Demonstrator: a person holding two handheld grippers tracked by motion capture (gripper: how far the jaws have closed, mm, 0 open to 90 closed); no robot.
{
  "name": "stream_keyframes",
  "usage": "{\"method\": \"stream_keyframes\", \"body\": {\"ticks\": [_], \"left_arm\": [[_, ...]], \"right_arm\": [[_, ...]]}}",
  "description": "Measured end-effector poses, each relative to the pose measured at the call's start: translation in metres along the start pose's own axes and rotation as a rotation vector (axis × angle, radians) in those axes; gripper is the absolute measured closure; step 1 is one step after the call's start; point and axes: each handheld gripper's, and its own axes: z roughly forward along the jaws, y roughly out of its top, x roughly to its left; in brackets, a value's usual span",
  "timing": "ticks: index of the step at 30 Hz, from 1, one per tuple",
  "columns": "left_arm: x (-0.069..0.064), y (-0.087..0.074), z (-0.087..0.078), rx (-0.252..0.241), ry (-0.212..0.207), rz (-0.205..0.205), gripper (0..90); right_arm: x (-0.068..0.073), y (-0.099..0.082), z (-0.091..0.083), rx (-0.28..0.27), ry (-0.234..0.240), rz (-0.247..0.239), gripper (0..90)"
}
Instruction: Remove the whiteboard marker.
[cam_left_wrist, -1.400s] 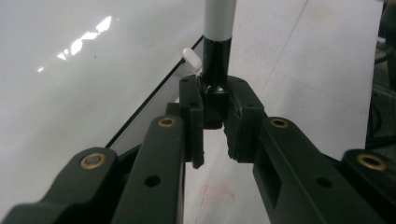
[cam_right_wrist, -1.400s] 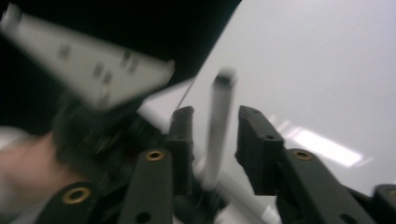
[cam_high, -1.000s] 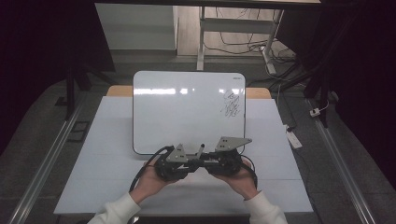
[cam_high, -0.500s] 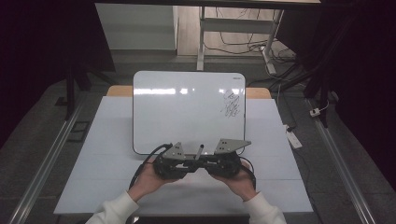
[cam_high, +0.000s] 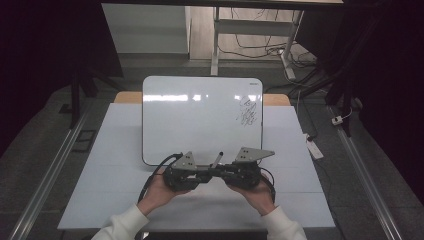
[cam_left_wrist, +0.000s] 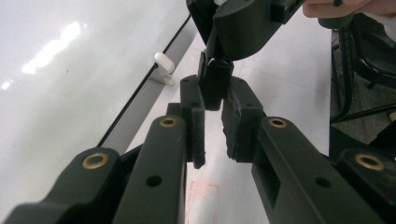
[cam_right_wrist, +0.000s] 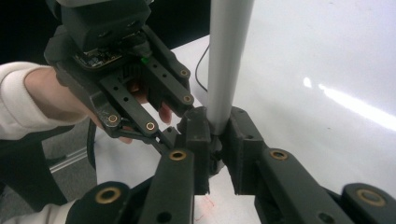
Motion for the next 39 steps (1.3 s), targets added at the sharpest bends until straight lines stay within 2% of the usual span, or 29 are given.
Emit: {"method": "stream_keyframes", "body": {"ticks": [3, 6, 11, 16, 21, 27, 31, 33, 35, 39], "left_arm": [[-0.0008, 0.0001, 0.0005, 0.01, -0.014, 0.011, 78.2], [-0.0019, 0.0004, 0.0012, 0.034, -0.018, 0.039, 78.2], [-0.0017, 0.0003, 0.0015, 0.033, -0.032, 0.044, 78.3], [-0.0004, 0.0, 0.0017, 0.03, -0.047, 0.028, 78.3], [0.0016, 0.0001, -0.0007, 0.015, -0.069, 0.018, 78.3], [0.0006, 0.0001, 0.0003, 0.018, -0.093, 0.03, 78.3], [0.0006, 0.0003, 0.001, 0.024, -0.107, 0.036, 78.2], [0.0004, 0.0002, 0.0013, 0.023, -0.11, 0.035, 78.2], [0.0011, 0.0, 0.0017, 0.023, -0.112, 0.032, 78.1], [0.0051, -0.0012, 0.0004, 0.007, -0.109, -0.006, 75.0]], "right_arm": [[-0.0003, 0.0011, 0.0015, 0.03, 0.03, -0.009, 71.5], [-0.0018, 0.0008, 0.0016, 0.053, 0.051, -0.015, 73.0], [-0.0048, 0.0007, 0.0004, 0.068, 0.087, -0.015, 69.7], [-0.0039, 0.0011, 0.0008, 0.083, 0.101, -0.031, 66.4], [-0.0031, 0.0004, 0.0015, 0.106, 0.086, -0.079, 65.1], [-0.0048, -0.0009, 0.0024, 0.1, 0.112, -0.069, 73.0], [-0.0052, -0.0014, 0.002, 0.106, 0.122, -0.064, 73.9], [-0.0051, -0.0012, 0.0021, 0.108, 0.125, -0.077, 74.7], [-0.0037, -0.001, 0.0018, 0.112, 0.116, -0.086, 75.0], [-0.003, -0.0018, 0.0026, 0.087, 0.093, -0.084, 75.9]]}}
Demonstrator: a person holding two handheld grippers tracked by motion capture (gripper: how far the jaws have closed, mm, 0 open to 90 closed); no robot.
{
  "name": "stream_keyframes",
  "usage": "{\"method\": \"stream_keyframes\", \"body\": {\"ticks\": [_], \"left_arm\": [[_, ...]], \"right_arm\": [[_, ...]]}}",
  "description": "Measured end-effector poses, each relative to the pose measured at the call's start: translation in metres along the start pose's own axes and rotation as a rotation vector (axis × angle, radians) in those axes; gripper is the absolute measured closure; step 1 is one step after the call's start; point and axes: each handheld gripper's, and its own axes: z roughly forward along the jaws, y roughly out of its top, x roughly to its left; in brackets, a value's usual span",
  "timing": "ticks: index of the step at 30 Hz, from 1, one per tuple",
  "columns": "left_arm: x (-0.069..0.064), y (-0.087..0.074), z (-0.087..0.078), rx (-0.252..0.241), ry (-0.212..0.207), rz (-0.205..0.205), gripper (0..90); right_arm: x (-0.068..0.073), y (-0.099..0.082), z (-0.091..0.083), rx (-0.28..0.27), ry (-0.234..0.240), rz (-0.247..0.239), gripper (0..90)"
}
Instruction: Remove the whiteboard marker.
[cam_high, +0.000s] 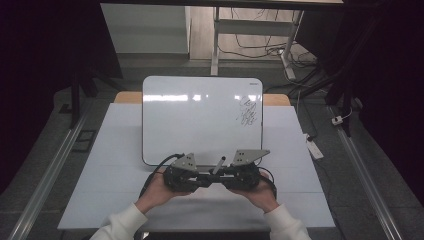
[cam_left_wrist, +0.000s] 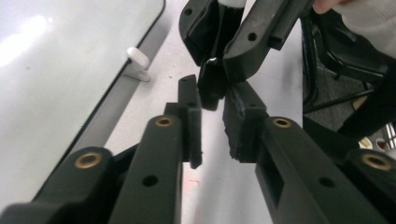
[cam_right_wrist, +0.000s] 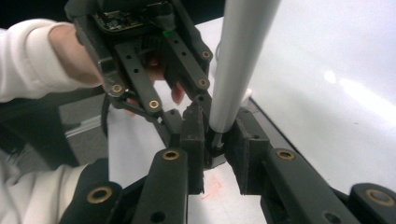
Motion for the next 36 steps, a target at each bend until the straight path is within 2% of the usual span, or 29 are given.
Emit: {"method": "stream_keyframes", "body": {"ticks": [4, 5, 6, 12, 14, 15, 17, 18, 19, 20, 21, 22, 24, 25, 26, 27, 29, 36], "left_arm": [[0.002, -0.001, -0.004, -0.009, 0.014, -0.021, 59.9], [0.003, -0.002, -0.005, -0.011, 0.017, -0.027, 59.9], [0.004, -0.004, -0.009, -0.021, 0.028, -0.044, 54.7], [0.005, -0.015, -0.02, -0.013, 0.072, -0.089, 45.8], [0.004, -0.024, -0.029, -0.01, 0.102, -0.109, 44.1], [0.005, -0.035, -0.041, -0.007, 0.14, -0.135, 43.4], [0.005, -0.047, -0.054, -0.018, 0.177, -0.168, 41.2], [0.005, -0.047, -0.054, -0.018, 0.177, -0.168, 40.1], [0.006, -0.06, -0.068, -0.033, 0.223, -0.204, 38.9], [0.006, -0.06, -0.068, -0.033, 0.223, -0.204, 37.4], [0.005, -0.066, -0.074, -0.04, 0.244, -0.22, 36.0], [0.004, -0.08, -0.086, -0.05, 0.29, -0.25, 34.5], [0.003, -0.094, -0.097, -0.056, 0.338, -0.277, 31.7], [0.003, -0.094, -0.097, -0.056, 0.338, -0.277, 30.7], [0.003, -0.107, -0.106, -0.068, 0.369, -0.311, 30.3], [0.003, -0.107, -0.106, -0.068, 0.369, -0.311, 29.9], [0.003, -0.121, -0.115, -0.087, 0.399, -0.351, 29.1], [0.002, -0.129, -0.119, -0.101, 0.432, -0.363, 27.1]], "right_arm": [[-0.001, -0.001, -0.001, -0.019, -0.025, 0.01, 77.7], [-0.002, -0.001, -0.002, -0.026, -0.034, 0.014, 77.7], [-0.003, -0.001, -0.003, -0.036, -0.041, 0.022, 77.7], [-0.004, -0.002, -0.006, -0.062, -0.075, 0.029, 77.8], [-0.004, -0.002, -0.007, -0.078, -0.087, 0.031, 77.8], [-0.005, -0.002, -0.009, -0.081, -0.097, 0.034, 77.8], [-0.006, -0.002, -0.011, -0.095, -0.117, 0.034, 77.8], [-0.006, -0.002, -0.012, -0.103, -0.128, 0.033, 77.8], [-0.006, -0.002, -0.013, -0.112, -0.137, 0.029, 77.7], [-0.006, -0.002, -0.014, -0.12, -0.148, 0.026, 77.8], [-0.006, -0.003, -0.015, -0.127, -0.159, 0.022, 77.8], [-0.007, -0.003, -0.016, -0.132, -0.172, 0.022, 77.7], [-0.008, -0.004, -0.018, -0.142, -0.195, 0.021, 77.7], [-0.008, -0.004, -0.018, -0.147, -0.202, 0.021, 77.8], [-0.009, -0.005, -0.019, -0.153, -0.208, 0.02, 77.8], [-0.009, -0.005, -0.02, -0.157, -0.217, 0.02, 77.8], [-0.01, -0.005, -0.021, -0.165, -0.234, 0.019, 77.8], [-0.014, -0.006, -0.026, -0.188, -0.279, 0.02, 77.8]]}}
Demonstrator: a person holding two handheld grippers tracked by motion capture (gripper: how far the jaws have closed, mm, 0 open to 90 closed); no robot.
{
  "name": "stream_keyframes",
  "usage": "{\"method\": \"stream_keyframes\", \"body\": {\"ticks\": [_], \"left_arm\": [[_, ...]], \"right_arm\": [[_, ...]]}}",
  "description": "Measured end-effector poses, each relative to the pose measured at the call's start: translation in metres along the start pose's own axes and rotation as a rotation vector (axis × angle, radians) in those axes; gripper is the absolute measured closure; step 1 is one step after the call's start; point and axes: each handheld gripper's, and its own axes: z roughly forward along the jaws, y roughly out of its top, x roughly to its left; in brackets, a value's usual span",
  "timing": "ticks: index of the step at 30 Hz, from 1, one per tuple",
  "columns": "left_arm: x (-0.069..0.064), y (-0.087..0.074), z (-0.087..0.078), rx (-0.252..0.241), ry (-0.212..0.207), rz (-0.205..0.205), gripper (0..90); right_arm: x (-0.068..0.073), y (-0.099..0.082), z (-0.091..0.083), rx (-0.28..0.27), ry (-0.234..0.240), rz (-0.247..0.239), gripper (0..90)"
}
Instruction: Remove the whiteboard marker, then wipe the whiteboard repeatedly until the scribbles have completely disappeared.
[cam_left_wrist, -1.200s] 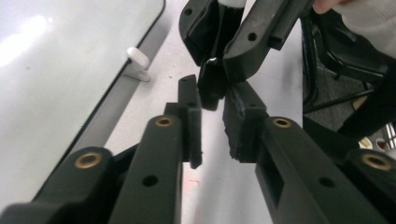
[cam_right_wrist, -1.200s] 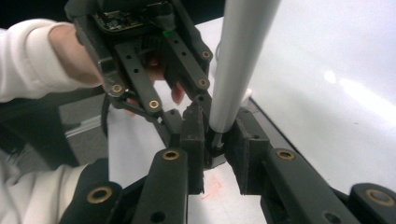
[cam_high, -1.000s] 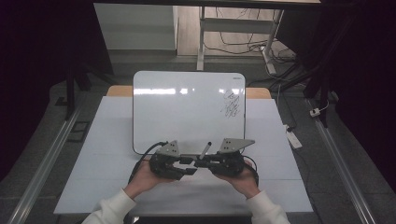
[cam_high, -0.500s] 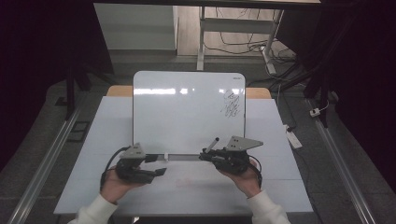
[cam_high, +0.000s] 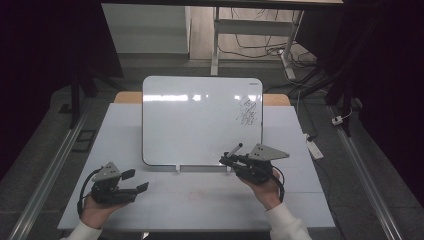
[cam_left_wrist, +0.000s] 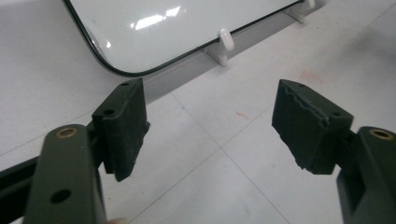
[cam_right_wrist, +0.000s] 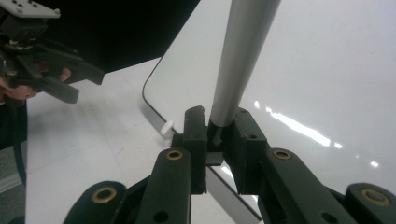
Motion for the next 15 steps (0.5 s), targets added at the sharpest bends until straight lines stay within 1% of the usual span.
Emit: {"method": "stream_keyframes", "body": {"ticks": [2, 5, 8, 12, 15], "left_arm": [[-0.001, 0.0, 0.001, -0.001, 0.008, 0.007, 24.9], [-0.001, 0.0, 0.003, 0.0, 0.006, 0.012, 23.1], [0.0, 0.0, 0.003, -0.002, 0.007, 0.014, 22.5], [0.001, 0.0, 0.005, -0.001, 0.002, 0.013, 21.2], [0.0, -0.001, 0.008, 0.008, -0.002, 0.023, 20.5]], "right_arm": [[-0.004, 0.001, -0.003, -0.016, -0.016, 0.006, 77.8], [-0.007, 0.004, -0.007, -0.04, -0.04, 0.009, 77.7], [-0.011, 0.008, -0.011, -0.063, -0.076, 0.007, 77.7], [-0.022, 0.019, -0.014, -0.099, -0.154, -0.012, 77.8], [-0.038, 0.03, -0.015, -0.128, -0.222, -0.014, 77.8]]}}
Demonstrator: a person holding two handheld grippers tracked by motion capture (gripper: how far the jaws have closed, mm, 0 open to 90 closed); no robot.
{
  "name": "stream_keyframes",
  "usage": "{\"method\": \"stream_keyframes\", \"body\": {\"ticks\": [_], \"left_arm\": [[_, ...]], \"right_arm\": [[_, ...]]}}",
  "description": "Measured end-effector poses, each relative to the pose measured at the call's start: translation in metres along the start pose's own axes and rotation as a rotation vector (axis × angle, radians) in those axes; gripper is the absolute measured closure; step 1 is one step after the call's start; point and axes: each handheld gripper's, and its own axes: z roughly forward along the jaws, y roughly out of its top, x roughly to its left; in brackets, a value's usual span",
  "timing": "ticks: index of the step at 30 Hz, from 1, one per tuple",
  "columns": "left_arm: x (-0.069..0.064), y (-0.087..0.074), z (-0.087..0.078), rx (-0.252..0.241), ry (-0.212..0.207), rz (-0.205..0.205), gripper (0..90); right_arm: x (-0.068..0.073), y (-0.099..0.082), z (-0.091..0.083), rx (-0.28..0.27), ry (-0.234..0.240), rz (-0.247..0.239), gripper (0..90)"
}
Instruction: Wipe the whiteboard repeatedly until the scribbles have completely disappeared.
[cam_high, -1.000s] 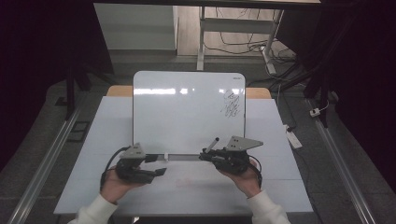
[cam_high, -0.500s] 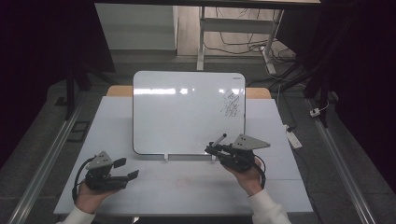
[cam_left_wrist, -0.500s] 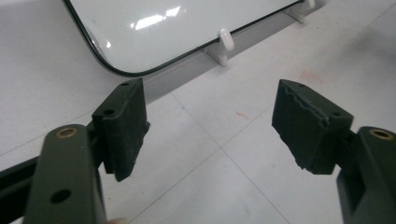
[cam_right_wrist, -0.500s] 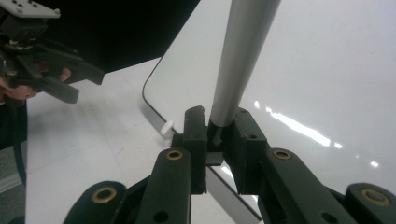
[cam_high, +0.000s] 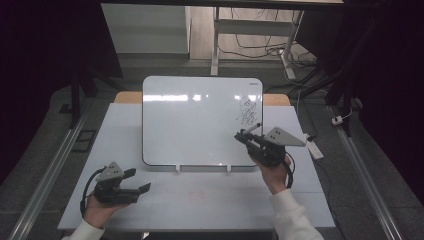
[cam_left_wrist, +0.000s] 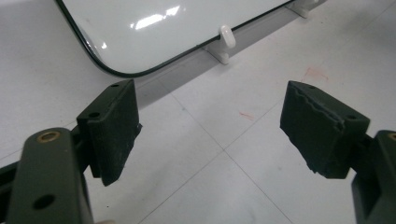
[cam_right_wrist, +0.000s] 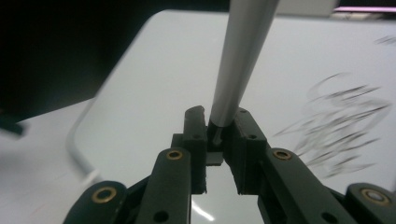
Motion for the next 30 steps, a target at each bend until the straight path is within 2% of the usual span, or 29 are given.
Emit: {"method": "stream_keyframes", "body": {"ticks": [1, 2, 4, 7, 8, 9, 11, 12, 13, 16, 17, 18, 20, 22, 23, 24, 25, 26, 28, 29, 30], "left_arm": [[0.0, 0.0, 0.0, 0.0, 0.0, 0.0, 20.5], [0.0, 0.0, 0.001, 0.001, -0.001, -0.001, 20.4], [0.0, -0.001, 0.001, 0.001, -0.002, 0.001, 20.4], [0.003, -0.002, 0.001, -0.001, 0.0, -0.007, 20.5], [0.003, -0.002, 0.002, -0.001, 0.002, -0.01, 20.5], [0.004, -0.002, 0.002, -0.002, 0.002, -0.011, 20.4], [0.004, -0.003, 0.001, -0.003, 0.003, -0.01, 20.4], [0.004, -0.003, 0.001, -0.004, 0.004, -0.01, 20.5], [0.004, -0.003, 0.001, -0.005, 0.005, -0.011, 20.5], [0.005, -0.004, 0.001, -0.005, 0.007, -0.013, 20.5], [0.005, -0.004, 0.001, -0.004, 0.009, -0.014, 20.5], [0.006, -0.004, 0.002, -0.002, 0.011, -0.015, 20.5], [0.006, -0.004, 0.001, -0.001, 0.012, -0.014, 20.5], [0.006, -0.005, 0.001, -0.002, 0.014, -0.016, 20.5], [0.007, -0.005, 0.001, -0.002, 0.015, -0.017, 20.5], [0.007, -0.005, 0.001, -0.001, 0.016, -0.018, 20.5], [0.008, -0.006, 0.001, -0.001, 0.016, -0.019, 20.5], [0.008, -0.006, 0.001, -0.001, 0.017, -0.02, 20.5], [0.008, -0.006, 0.001, 0.0, 0.019, -0.022, 20.6], [0.007, -0.006, 0.001, 0.0, 0.019, -0.02, 20.5], [0.007, -0.006, 0.0, 0.0, 0.019, -0.018, 20.6]], "right_arm": [[0.0, 0.0, 0.0, 0.0, 0.0, 0.0, 77.8], [-0.013, 0.008, 0.004, -0.012, -0.051, -0.005, 77.7], [-0.028, 0.014, 0.009, -0.027, -0.1, 0.0, 77.8], [-0.051, 0.021, 0.017, -0.052, -0.159, 0.048, 77.8], [-0.051, 0.021, 0.017, -0.052, -0.159, 0.048, 77.8], [-0.065, 0.023, 0.023, -0.065, -0.192, 0.073, 77.8], [-0.07, 0.024, 0.027, -0.067, -0.204, 0.083, 77.8], [-0.078, 0.026, 0.036, -0.071, -0.22, 0.091, 77.8], [-0.078, 0.026, 0.036, -0.071, -0.22, 0.091, 77.8], [-0.089, 0.031, 0.052, -0.07, -0.248, 0.087, 77.8], [-0.089, 0.031, 0.052, -0.07, -0.248, 0.087, 77.8], [-0.094, 0.032, 0.06, -0.061, -0.268, 0.082, 77.8], [-0.097, 0.031, 0.067, -0.054, -0.271, 0.086, 77.8], [-0.096, 0.029, 0.071, -0.048, -0.263, 0.087, 77.8], [-0.095, 0.027, 0.073, -0.044, -0.244, 0.093, 77.8], [-0.091, 0.026, 0.073, -0.033, -0.223, 0.086, 77.8], [-0.088, 0.025, 0.074, -0.02, -0.215, 0.06, 77.8], [-0.086, 0.025, 0.073, -0.01, -0.22, 0.035, 77.8], [-0.087, 0.026, 0.072, -0.009, -0.237, 0.027, 77.8], [-0.09, 0.027, 0.069, -0.018, -0.268, 0.036, 77.8], [-0.1, 0.027, 0.064, -0.042, -0.29, 0.1, 77.8]]}}
